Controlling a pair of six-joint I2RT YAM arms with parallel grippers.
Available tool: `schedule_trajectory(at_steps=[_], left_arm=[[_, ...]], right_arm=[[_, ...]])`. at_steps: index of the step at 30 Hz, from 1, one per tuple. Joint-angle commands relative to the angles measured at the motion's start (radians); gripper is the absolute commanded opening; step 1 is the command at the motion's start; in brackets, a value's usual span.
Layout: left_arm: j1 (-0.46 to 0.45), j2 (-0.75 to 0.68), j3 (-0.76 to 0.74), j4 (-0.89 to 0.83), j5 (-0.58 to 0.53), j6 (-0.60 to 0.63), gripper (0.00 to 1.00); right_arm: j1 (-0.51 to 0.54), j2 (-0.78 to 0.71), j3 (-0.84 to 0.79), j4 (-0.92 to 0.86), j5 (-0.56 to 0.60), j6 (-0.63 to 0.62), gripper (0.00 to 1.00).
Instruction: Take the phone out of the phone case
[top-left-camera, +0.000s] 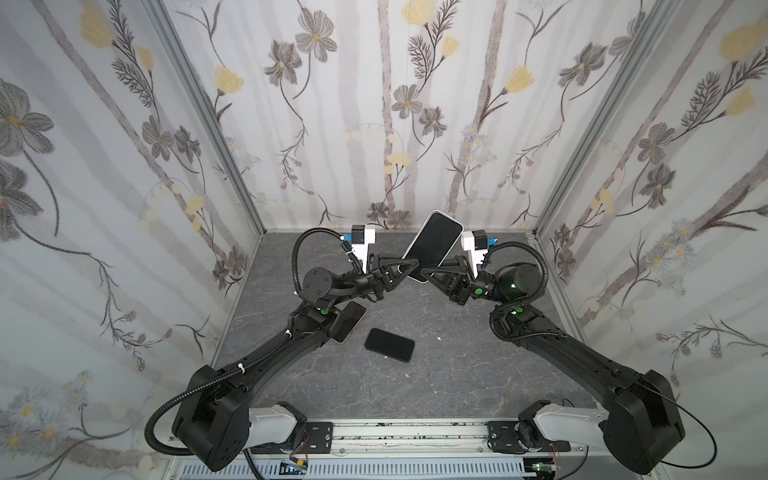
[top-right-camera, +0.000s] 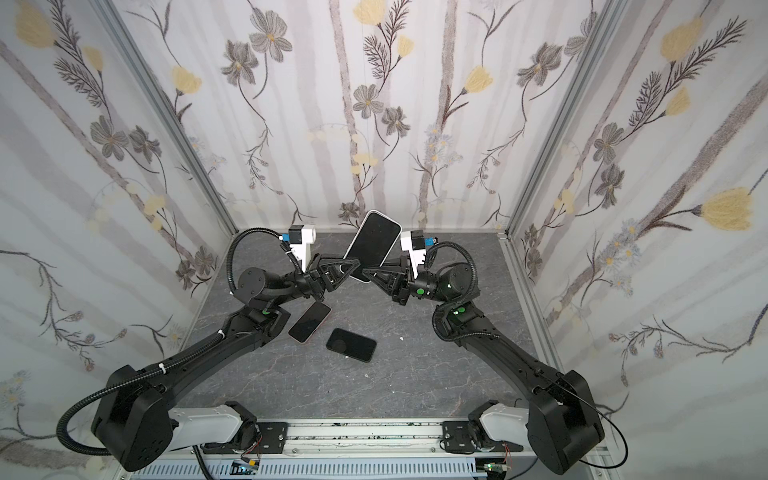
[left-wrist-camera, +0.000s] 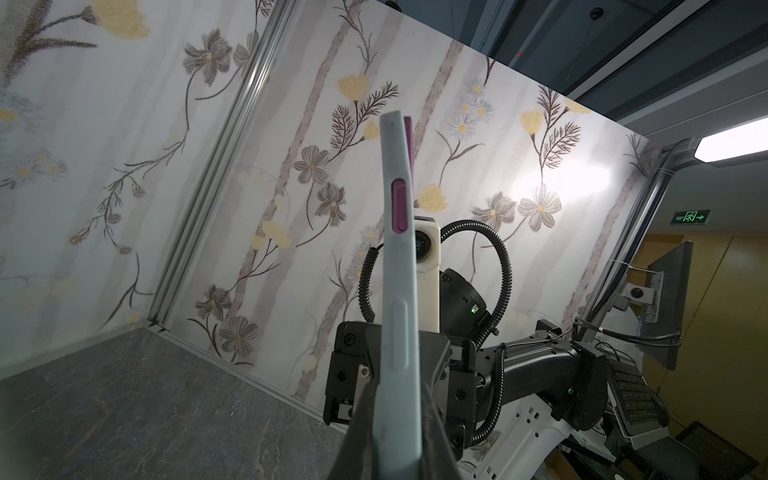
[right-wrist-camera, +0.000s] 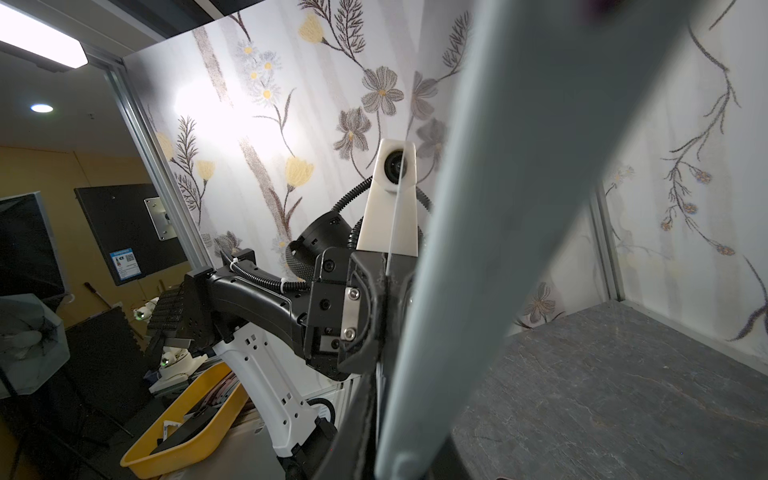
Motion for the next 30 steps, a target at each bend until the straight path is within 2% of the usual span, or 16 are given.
schedule_trajectory(at_steps=[1,7,9,12,14,16,19,22,27,30], left_arm=[[-0.006,-0.001,-0.004,0.054,0.037,-0.005,0.0],[-0.008,-0.007,-0.02,0.052,0.027,0.03,0.0],[-0.006,-0.012,-0.029,0.05,0.011,0.05,0.01],[-0.005,-0.027,-0.044,0.033,-0.009,0.104,0.36],[-0.003,-0.065,-0.058,-0.014,-0.045,0.171,0.5],[-0.004,-0.104,-0.047,-0.16,-0.11,0.299,0.59],[-0.009,-0.152,-0.022,-0.349,-0.245,0.487,0.62],[-0.025,-0.185,-0.01,-0.425,-0.372,0.639,0.59],[-0.103,-0.192,0.023,-0.481,-0.573,0.883,0.56],[-0.127,-0.177,0.04,-0.481,-0.615,0.948,0.55]], right_arm=[[0.004,-0.009,0.004,-0.019,0.011,-0.029,0.12],[0.003,-0.025,0.001,-0.032,0.02,-0.045,0.0],[0.003,-0.033,0.0,-0.044,0.025,-0.059,0.0],[0.001,-0.054,0.005,-0.105,0.041,-0.111,0.0],[-0.001,-0.076,0.019,-0.206,0.063,-0.185,0.0],[-0.002,-0.097,0.05,-0.358,0.095,-0.31,0.0],[0.0,-0.122,0.106,-0.611,0.174,-0.498,0.0],[0.003,-0.144,0.138,-0.773,0.28,-0.636,0.0],[0.023,-0.16,0.17,-0.932,0.46,-0.756,0.0],[0.037,-0.17,0.173,-0.996,0.543,-0.81,0.0]])
